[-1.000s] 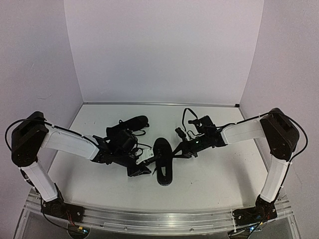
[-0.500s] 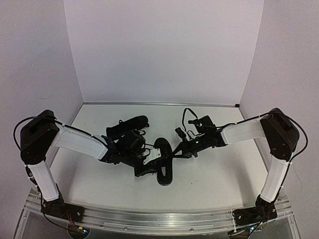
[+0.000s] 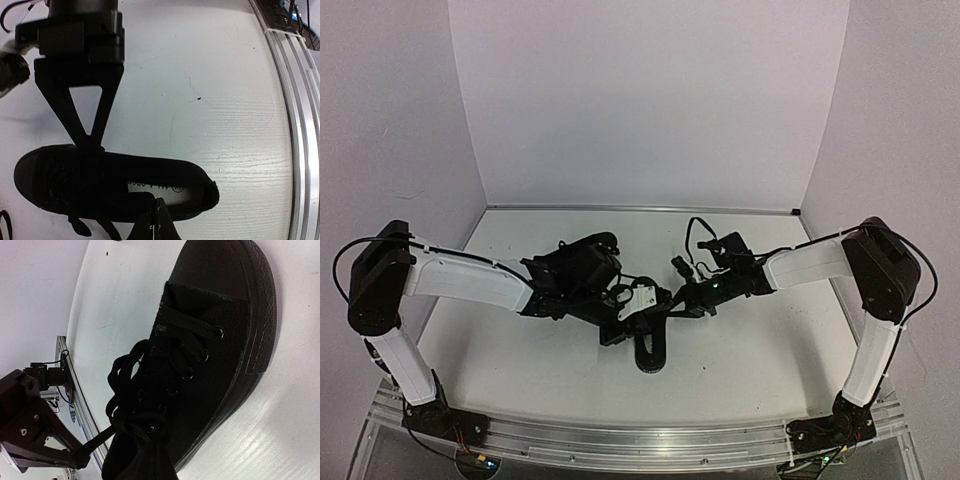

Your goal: Tie the shoes

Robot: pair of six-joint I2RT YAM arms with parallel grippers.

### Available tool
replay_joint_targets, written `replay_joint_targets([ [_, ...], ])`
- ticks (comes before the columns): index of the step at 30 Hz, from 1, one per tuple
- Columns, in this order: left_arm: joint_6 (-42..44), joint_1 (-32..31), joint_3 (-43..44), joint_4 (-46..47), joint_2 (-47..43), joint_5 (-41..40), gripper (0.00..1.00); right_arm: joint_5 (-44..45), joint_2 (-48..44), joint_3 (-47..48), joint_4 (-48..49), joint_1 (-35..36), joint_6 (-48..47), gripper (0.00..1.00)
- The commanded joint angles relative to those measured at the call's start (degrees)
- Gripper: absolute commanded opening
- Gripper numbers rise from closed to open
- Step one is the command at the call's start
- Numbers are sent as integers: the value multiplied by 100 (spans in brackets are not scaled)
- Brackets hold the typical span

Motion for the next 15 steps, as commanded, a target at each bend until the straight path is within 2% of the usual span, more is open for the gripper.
replay_joint_targets([
  [1, 141, -51, 469, -223, -88, 96, 0, 61, -182, 6, 59, 14, -15, 0],
  [15, 438, -238, 1530, -591, 554, 375, 0, 70, -152, 6, 68, 11, -11, 0],
])
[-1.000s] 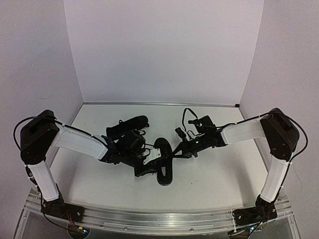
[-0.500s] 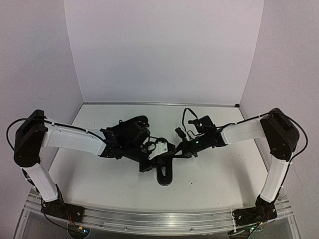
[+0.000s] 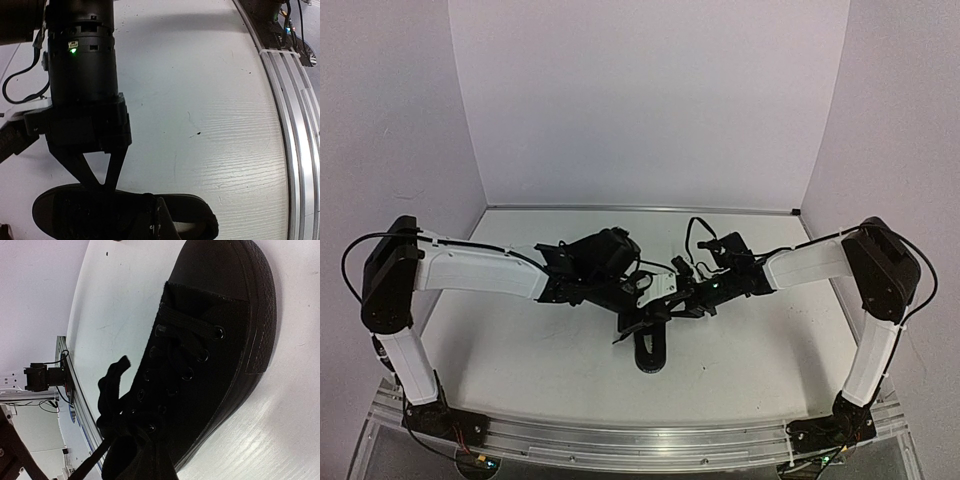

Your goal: Tie the shoes

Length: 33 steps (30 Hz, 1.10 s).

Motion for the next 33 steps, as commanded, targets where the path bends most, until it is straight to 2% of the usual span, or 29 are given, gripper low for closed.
replay_joint_targets([
  [1, 219, -139, 469, -181, 194, 240, 0, 70, -151, 6, 67, 15, -14, 0],
  [16, 549, -544, 1157, -563, 754, 144, 0, 70, -119, 6, 75, 13, -22, 0],
  [17, 557, -549, 1185, -592, 787, 106, 2, 70, -116, 6, 76, 13, -22, 0],
  [21, 528, -550, 1090, -537, 691, -137, 22, 70, -122, 6, 77, 15, -27, 0],
  [25, 251, -440, 362, -13, 96, -396, 40, 70, -116, 0, 79, 14, -31, 0],
  [28, -151, -161, -194, 377, -463, -152, 51, 85, -123, -17, 86, 13, -40, 0],
  [33, -659, 253, -962, 992, -1211, -75, 57, 84, -109, -25, 99, 12, -31, 0],
])
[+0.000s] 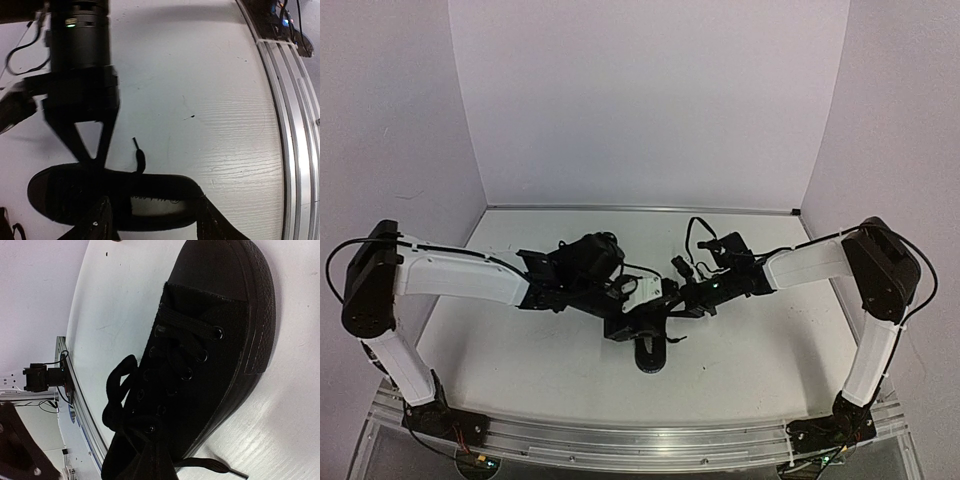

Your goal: Tie the shoes

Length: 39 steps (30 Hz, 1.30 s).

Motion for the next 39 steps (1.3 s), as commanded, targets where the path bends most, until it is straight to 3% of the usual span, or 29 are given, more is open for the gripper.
replay_joint_targets([
  [1, -729, 464, -531, 1012, -885, 133, 57, 66, -109, -27, 100, 14, -29, 0],
  [8, -2047, 1483, -1312, 1700, -945, 308, 56, 98, -119, -64, 100, 10, -29, 0],
  [17, -3396, 1738, -1229, 2259, -60, 885, 52, 202, -162, -194, 91, 8, -49, 0],
  [34, -3886, 1834, -1162, 2691, 721, 1185, 49, 293, -198, -196, 29, 9, -101, 0],
  [39, -3929, 1852, -920, 2550, 1015, 1242, 41, 280, -184, -168, 5, 9, -99, 0],
])
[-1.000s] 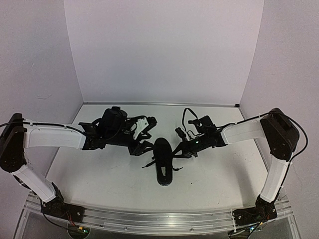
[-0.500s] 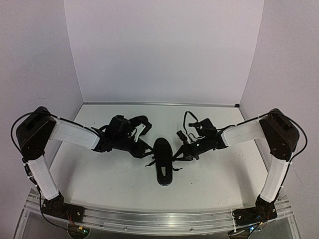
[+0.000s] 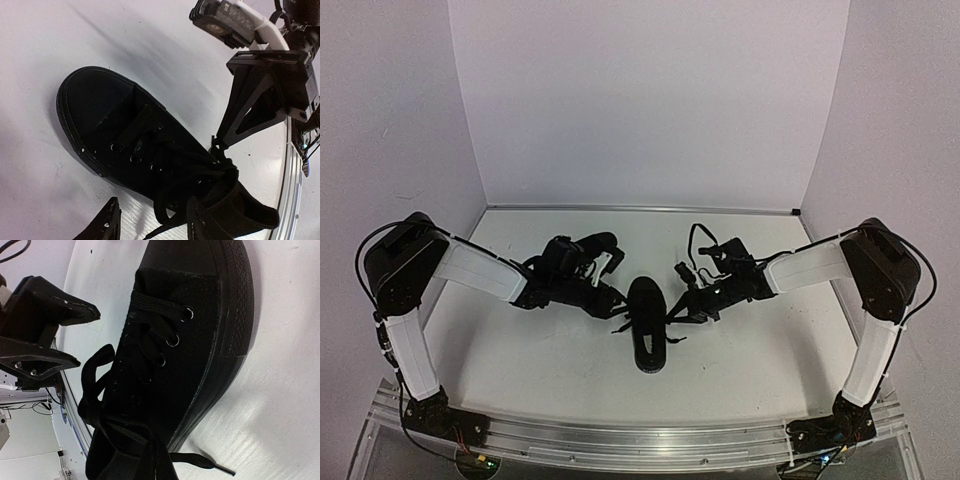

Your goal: Tie the shoes

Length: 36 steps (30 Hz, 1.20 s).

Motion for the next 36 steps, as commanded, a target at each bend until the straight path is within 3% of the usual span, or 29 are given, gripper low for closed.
replay_joint_targets([
  [1, -59, 42, 379, -14, 294, 255, 39, 75, -186, 50, 5, 7, -79, 0],
  [17, -68, 30, 457, 118, 600, 856, 38, 68, -143, 121, -35, 11, -93, 0],
  [25, -5, 37, 541, 158, 728, 1098, 21, 56, -136, 130, -35, 13, -97, 0],
  [29, 138, 34, 502, -48, 540, 870, 1, 74, -176, 106, -44, 10, -100, 0],
  [36, 429, 37, 340, -519, -21, 78, 0, 200, -358, -30, -98, -57, -114, 0],
])
